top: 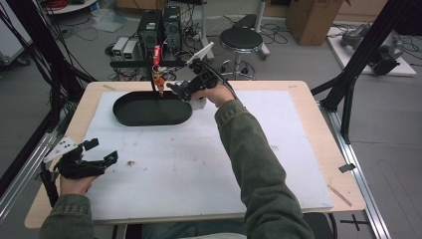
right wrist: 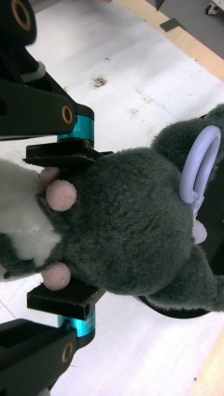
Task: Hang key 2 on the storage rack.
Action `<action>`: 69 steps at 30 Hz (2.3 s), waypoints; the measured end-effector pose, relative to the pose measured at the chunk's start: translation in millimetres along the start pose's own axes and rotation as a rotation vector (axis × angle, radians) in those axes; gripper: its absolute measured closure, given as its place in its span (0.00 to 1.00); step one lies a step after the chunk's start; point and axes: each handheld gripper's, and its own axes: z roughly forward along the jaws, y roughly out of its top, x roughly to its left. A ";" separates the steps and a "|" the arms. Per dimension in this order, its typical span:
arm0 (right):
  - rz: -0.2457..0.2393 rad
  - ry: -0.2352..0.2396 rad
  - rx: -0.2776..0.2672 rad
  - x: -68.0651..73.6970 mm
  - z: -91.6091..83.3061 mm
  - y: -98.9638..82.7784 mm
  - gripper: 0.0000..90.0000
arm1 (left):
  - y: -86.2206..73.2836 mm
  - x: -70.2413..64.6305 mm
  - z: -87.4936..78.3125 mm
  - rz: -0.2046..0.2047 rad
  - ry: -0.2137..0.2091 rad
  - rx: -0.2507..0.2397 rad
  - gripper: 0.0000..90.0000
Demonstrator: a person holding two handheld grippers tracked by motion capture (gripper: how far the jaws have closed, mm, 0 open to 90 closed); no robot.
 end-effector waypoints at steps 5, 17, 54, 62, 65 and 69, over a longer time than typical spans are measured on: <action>0.016 0.002 -0.011 -4.4 2.0 10.7 0.50 | 0.0 0.1 -0.4 0.003 0.001 0.002 0.02; 0.085 0.042 -0.045 -17.0 8.4 22.5 0.50 | 0.0 0.6 0.6 0.006 -0.001 0.007 0.02; 0.249 0.048 -0.102 -43.5 28.4 40.6 0.44 | -0.6 2.1 -2.9 0.017 0.020 0.022 0.02; 0.186 -0.082 -0.036 -38.0 34.8 38.6 0.12 | -0.5 2.1 -2.7 0.017 0.020 0.021 0.02; 0.147 -0.087 -0.020 -34.1 34.5 37.8 0.10 | -0.4 2.0 -2.7 0.017 0.019 0.020 0.02; 0.101 -0.094 -0.021 -28.6 32.2 37.0 0.01 | -0.3 1.9 -2.9 0.018 0.020 0.020 0.02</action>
